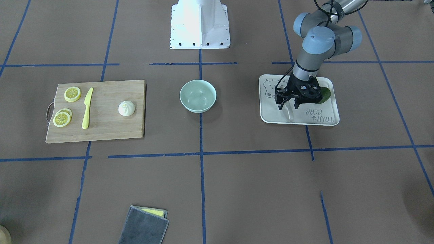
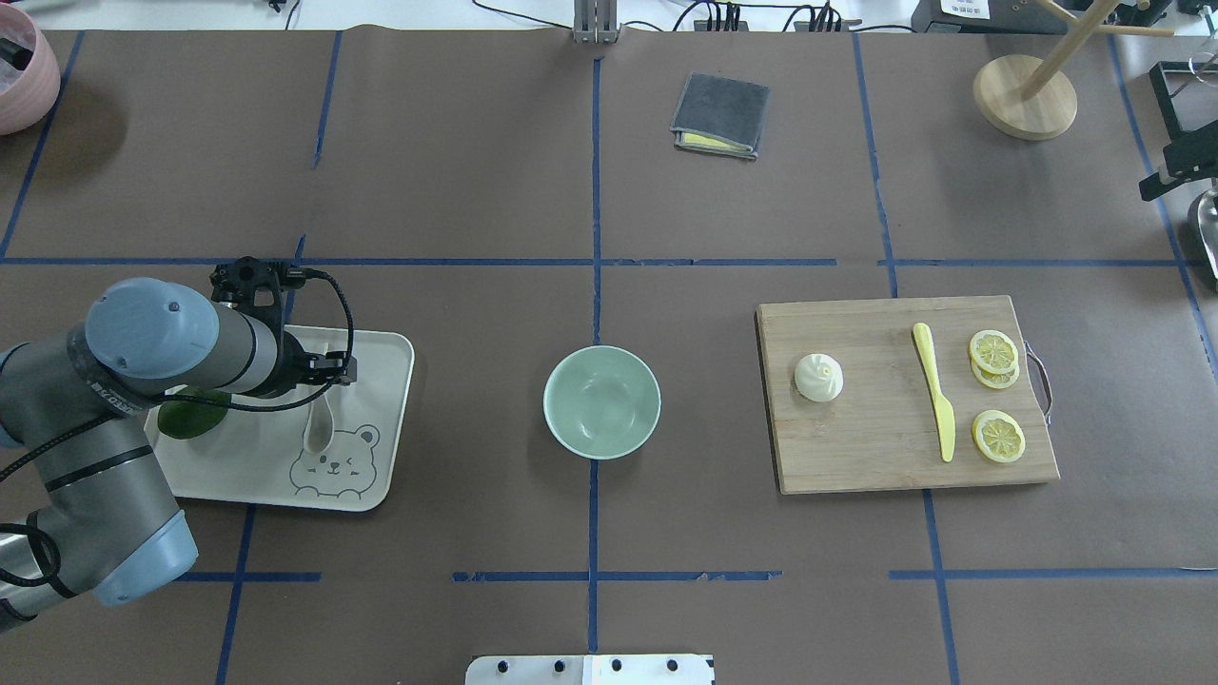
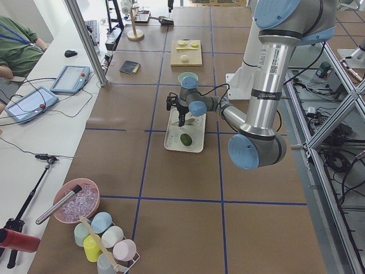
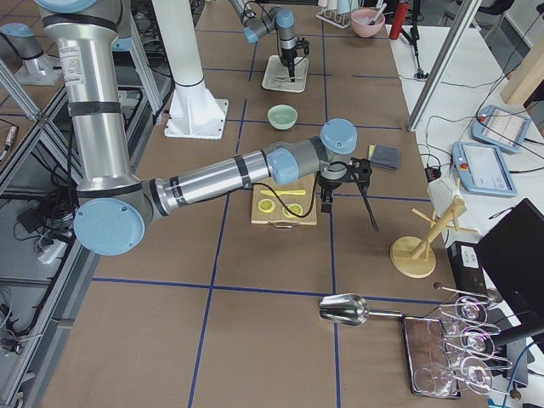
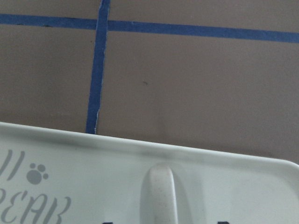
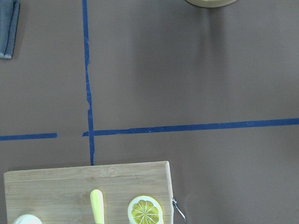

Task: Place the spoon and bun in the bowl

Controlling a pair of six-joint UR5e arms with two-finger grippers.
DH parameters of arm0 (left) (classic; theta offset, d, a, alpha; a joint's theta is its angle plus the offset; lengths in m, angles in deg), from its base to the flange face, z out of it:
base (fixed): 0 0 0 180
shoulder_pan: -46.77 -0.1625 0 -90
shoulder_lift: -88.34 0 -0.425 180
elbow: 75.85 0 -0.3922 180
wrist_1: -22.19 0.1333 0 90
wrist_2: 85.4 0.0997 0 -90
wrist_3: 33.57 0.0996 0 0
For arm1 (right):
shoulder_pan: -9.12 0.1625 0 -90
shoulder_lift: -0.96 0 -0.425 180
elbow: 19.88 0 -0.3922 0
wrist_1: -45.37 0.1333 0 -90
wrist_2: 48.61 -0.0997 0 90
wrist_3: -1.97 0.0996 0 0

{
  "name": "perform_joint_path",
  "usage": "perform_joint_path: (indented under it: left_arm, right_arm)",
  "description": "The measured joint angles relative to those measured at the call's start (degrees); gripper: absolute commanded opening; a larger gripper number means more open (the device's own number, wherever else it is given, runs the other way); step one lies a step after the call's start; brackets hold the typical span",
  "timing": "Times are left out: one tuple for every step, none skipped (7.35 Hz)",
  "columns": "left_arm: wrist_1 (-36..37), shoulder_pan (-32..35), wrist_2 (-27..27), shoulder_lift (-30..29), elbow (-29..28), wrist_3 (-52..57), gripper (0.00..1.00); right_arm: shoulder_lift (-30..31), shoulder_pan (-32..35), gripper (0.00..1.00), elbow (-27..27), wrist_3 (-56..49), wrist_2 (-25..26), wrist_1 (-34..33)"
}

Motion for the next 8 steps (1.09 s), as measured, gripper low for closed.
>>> perform_joint_path:
  left_arm:
    - [0.03, -0.02, 0.0, 0.01, 0.02, 0.0, 0.44]
    - [0.05, -0.05, 0.0, 0.05, 0.03, -0.02, 0.3]
    - [0.05, -0.05, 0.01, 0.08, 0.06, -0.12, 0.17]
    - [0.05, -0.05, 0.01, 0.08, 0.09, -0.25, 0.03]
    - [0.16, -0.06, 0.01, 0.09, 0.17, -0.34, 0.0]
    - [0.97, -0.06, 0.01, 0.07, 0.53, -0.37, 0.0]
    - [2.45, 0.0, -0.01, 0.06, 1.54, -0.37, 0.0]
    - [3.97, 0.27, -0.07, 0.15, 3.3, -0.36, 0.0]
  right_arm:
    - [-0.08, -1.87, 1.0, 1.57, 2.93, 1.36, 0.0]
    - [-0.17, -3.56, 1.0, 2.83, 5.35, 2.49, 0.02]
    - [-0.44, -4.91, 1.0, 3.59, 7.08, 3.28, 0.04]
    - [-1.13, -6.31, 1.0, 4.09, 9.13, 4.25, 0.04]
    - [-2.12, -7.9, 1.0, 4.45, 11.64, 5.44, 0.06]
    - [-3.01, -9.73, 1.0, 4.82, 14.32, 6.81, 0.47]
    - [-3.46, -11.93, 1.0, 5.2, 17.77, 8.47, 2.35]
    - [-3.6, -14.54, 1.0, 5.33, 22.3, 10.58, 5.77]
